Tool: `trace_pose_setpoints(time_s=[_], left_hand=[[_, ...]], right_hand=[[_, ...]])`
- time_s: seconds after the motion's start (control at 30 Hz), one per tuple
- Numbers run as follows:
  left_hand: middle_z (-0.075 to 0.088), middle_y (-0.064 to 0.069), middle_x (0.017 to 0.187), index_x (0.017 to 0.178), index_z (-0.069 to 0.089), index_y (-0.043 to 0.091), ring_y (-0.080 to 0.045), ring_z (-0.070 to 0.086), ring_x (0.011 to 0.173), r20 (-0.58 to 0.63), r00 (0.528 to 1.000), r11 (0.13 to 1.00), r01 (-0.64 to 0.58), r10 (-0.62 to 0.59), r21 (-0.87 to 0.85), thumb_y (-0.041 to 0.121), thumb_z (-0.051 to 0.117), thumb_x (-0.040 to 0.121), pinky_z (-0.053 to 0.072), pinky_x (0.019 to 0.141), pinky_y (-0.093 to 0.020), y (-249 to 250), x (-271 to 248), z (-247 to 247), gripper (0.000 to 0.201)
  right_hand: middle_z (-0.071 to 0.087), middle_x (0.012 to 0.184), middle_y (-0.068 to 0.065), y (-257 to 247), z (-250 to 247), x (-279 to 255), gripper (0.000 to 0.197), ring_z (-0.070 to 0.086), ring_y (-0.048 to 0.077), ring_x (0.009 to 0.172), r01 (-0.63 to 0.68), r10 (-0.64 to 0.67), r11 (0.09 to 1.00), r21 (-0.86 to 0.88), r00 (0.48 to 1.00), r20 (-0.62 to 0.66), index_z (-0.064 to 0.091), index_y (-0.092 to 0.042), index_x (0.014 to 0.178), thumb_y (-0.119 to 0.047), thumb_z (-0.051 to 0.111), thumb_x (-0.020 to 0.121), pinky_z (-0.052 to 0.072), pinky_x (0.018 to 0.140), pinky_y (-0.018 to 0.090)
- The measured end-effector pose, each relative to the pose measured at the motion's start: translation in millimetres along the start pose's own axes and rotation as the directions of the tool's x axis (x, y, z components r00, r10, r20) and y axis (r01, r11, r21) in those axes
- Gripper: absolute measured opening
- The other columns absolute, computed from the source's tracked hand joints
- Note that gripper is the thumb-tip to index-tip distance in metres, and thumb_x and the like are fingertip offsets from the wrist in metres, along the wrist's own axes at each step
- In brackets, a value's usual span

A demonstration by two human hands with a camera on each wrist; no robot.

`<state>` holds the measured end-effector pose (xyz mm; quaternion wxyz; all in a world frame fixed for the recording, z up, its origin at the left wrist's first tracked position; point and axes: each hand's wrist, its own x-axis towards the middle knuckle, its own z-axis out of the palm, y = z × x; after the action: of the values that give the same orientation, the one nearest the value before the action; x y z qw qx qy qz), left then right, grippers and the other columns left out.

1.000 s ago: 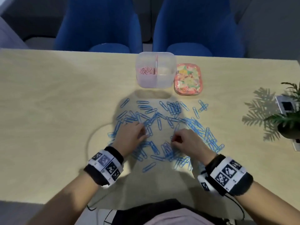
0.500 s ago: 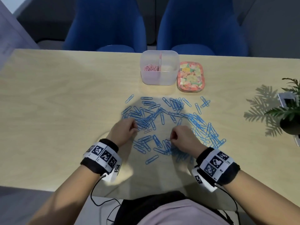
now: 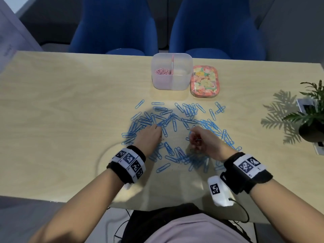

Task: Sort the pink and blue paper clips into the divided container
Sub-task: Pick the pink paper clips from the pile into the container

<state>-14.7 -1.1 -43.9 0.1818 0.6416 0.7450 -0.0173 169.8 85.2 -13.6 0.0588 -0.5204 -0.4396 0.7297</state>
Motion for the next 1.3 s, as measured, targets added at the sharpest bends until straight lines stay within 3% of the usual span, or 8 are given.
trace_pose_setpoints(time_s=[0.2,0.37,0.4,0.5,0.57,0.83,1.17,1.3], left_hand=[[0.056,-0.004,0.086,0.106,0.054,0.008,-0.019,0.053,0.081,0.023,0.997,0.869,0.070,-0.067,-0.490,0.012,0.045,0.094,0.042,0.076,-0.031,8.7,-6.9,-14.5,0.015],[0.040,-0.003,0.056,0.066,0.049,0.012,-0.007,0.048,0.043,0.382,0.917,0.281,0.398,-0.115,-0.873,0.007,0.044,0.091,0.030,0.048,-0.023,30.7,-3.8,-17.3,0.026],[0.039,-0.003,0.056,0.064,0.047,0.013,-0.008,0.045,0.043,0.376,0.920,0.312,0.392,-0.114,-0.865,0.012,0.049,0.090,0.028,0.048,-0.023,33.6,-2.0,-15.9,0.026],[0.052,0.001,0.066,0.069,0.048,0.017,-0.013,0.049,0.060,0.212,0.976,0.812,0.160,-0.046,-0.562,0.024,0.063,0.083,0.035,0.056,-0.025,34.2,-1.3,-6.1,0.021],[0.054,-0.001,0.079,0.077,0.047,0.016,-0.021,0.052,0.076,0.155,0.988,0.931,0.060,-0.004,-0.360,0.018,0.060,0.083,0.038,0.066,-0.028,29.5,-2.9,-1.8,0.015],[0.051,-0.001,0.089,0.101,0.057,0.011,-0.017,0.048,0.082,0.059,0.991,0.949,-0.098,0.121,-0.299,0.020,0.052,0.091,0.035,0.072,-0.025,30.3,-11.7,-5.8,0.014],[0.059,-0.008,0.092,0.092,0.064,0.003,-0.022,0.055,0.087,0.140,0.979,0.952,-0.102,0.147,-0.288,0.022,0.060,0.088,0.037,0.072,-0.026,23.5,-2.4,-11.1,0.020],[0.057,-0.003,0.084,0.091,0.064,0.003,-0.016,0.050,0.079,0.078,0.993,0.922,-0.051,0.088,-0.384,0.018,0.058,0.089,0.036,0.065,-0.022,4.4,-2.8,-19.2,0.016]], right_hand=[[0.063,0.083,0.005,32.5,14.6,9.9,0.021,0.057,0.022,0.080,0.208,-0.358,0.539,-0.816,0.934,0.002,0.063,-0.007,0.086,-0.025,0.053,0.090,0.040,0.069,0.030],[0.064,0.090,0.005,43.2,16.5,2.9,0.018,0.058,0.023,0.088,0.188,-0.376,0.537,-0.822,0.926,-0.034,0.058,-0.013,0.084,-0.031,0.061,0.086,0.041,0.072,0.033],[0.064,0.091,0.004,43.8,18.7,1.0,0.018,0.058,0.022,0.088,0.186,-0.374,0.525,-0.831,0.927,-0.029,0.059,-0.013,0.085,-0.031,0.063,0.084,0.041,0.071,0.032],[0.064,0.089,0.009,42.1,24.1,3.2,0.017,0.057,0.024,0.086,0.183,-0.366,0.479,-0.858,0.931,-0.006,0.058,-0.012,0.080,-0.027,0.063,0.084,0.041,0.072,0.033],[0.063,0.077,0.012,36.8,21.0,4.5,0.018,0.056,0.022,0.075,0.209,-0.341,0.534,-0.819,0.940,0.017,0.057,-0.011,0.070,-0.020,0.061,0.085,0.040,0.068,0.031],[0.061,0.045,-0.003,24.7,-15.1,-7.9,0.026,0.053,-0.002,0.034,0.189,-0.230,0.945,-0.268,0.964,-0.130,0.060,-0.001,0.077,0.008,0.042,0.092,0.038,0.036,0.009],[0.053,0.073,-0.007,49.9,-1.1,-13.6,0.006,0.053,0.018,0.075,0.241,-0.377,0.423,-0.873,0.923,0.072,0.063,-0.019,0.086,-0.022,0.063,0.080,0.035,0.067,0.026],[0.063,0.089,0.001,45.3,-11.1,-17.2,0.013,0.059,0.025,0.092,0.150,-0.395,0.390,-0.908,0.918,-0.018,0.065,-0.019,0.092,-0.017,0.057,0.082,0.035,0.070,0.026]])
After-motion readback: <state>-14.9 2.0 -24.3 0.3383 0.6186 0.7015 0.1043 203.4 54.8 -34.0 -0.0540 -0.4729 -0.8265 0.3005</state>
